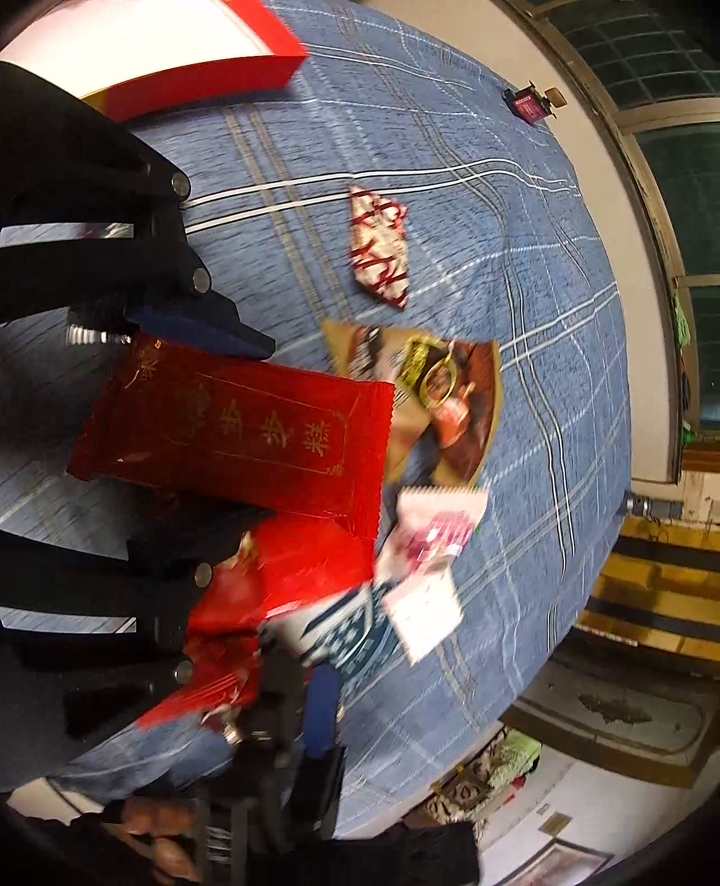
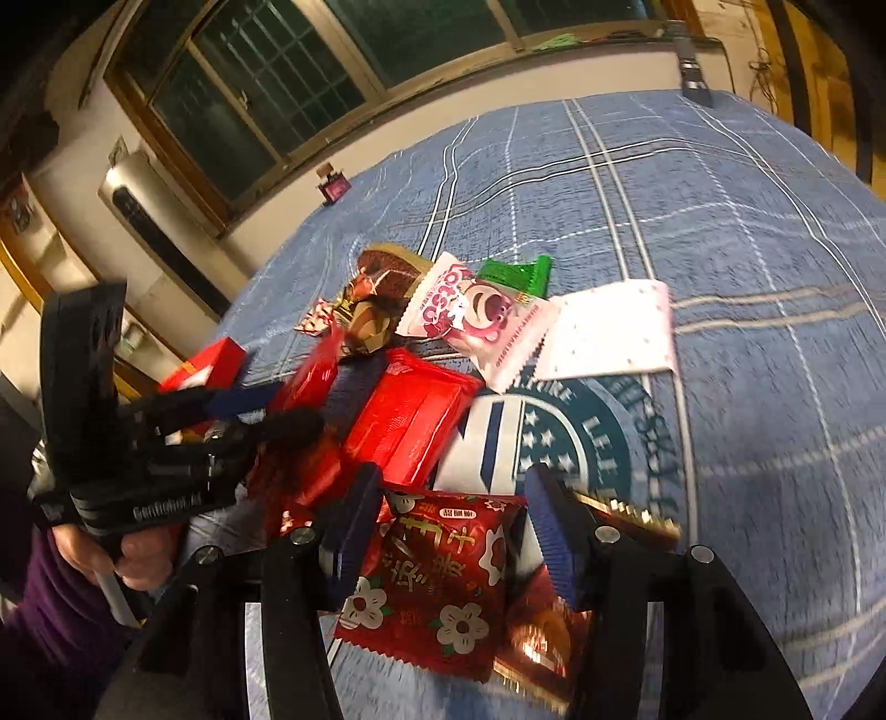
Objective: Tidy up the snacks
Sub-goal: 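Carry both packets over the red-rimmed box and open both grippers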
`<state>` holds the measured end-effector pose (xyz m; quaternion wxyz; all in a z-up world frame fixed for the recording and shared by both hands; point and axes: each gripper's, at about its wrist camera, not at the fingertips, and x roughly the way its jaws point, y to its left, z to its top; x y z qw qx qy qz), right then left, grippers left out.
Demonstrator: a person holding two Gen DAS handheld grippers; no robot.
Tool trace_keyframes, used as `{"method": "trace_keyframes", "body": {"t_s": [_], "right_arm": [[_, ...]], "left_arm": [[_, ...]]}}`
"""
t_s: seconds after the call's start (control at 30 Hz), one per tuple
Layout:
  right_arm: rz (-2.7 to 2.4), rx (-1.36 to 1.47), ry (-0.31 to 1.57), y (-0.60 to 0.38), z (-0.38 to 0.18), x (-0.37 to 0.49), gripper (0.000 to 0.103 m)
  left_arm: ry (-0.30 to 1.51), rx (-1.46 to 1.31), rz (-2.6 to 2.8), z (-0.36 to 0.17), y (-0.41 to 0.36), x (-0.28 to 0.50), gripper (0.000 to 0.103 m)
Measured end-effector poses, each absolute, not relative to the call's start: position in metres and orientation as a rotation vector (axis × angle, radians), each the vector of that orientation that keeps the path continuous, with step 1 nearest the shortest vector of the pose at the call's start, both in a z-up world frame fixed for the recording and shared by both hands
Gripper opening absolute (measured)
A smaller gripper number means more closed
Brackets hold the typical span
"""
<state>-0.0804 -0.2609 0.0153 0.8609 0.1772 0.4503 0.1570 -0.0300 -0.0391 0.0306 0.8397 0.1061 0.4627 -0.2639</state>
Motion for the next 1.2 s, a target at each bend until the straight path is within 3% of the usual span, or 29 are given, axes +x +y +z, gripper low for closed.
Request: {"method": "trace_keyframes", "body": {"t_s": [0.33, 0.73, 1.2], "right_arm": [[0.408, 0.535, 0.878, -0.279, 0.040, -0.114, 0.055], [0.443, 0.537, 0.849, -0.248, 0.059, -0.127, 0.055], [0.738, 0.434, 0.857, -0.079, 0.107, -0.076, 0.055]], "left_arm": [[0.931, 0.168, -0.610, 0.051, -0.020, -0.093, 0.048], [0.814, 0.078, -0.498, 0.089, 0.049, -0.145, 0.048], [0.772, -0.020, -0.115, 0.095, 0.188, -0.152, 0.048]]}}
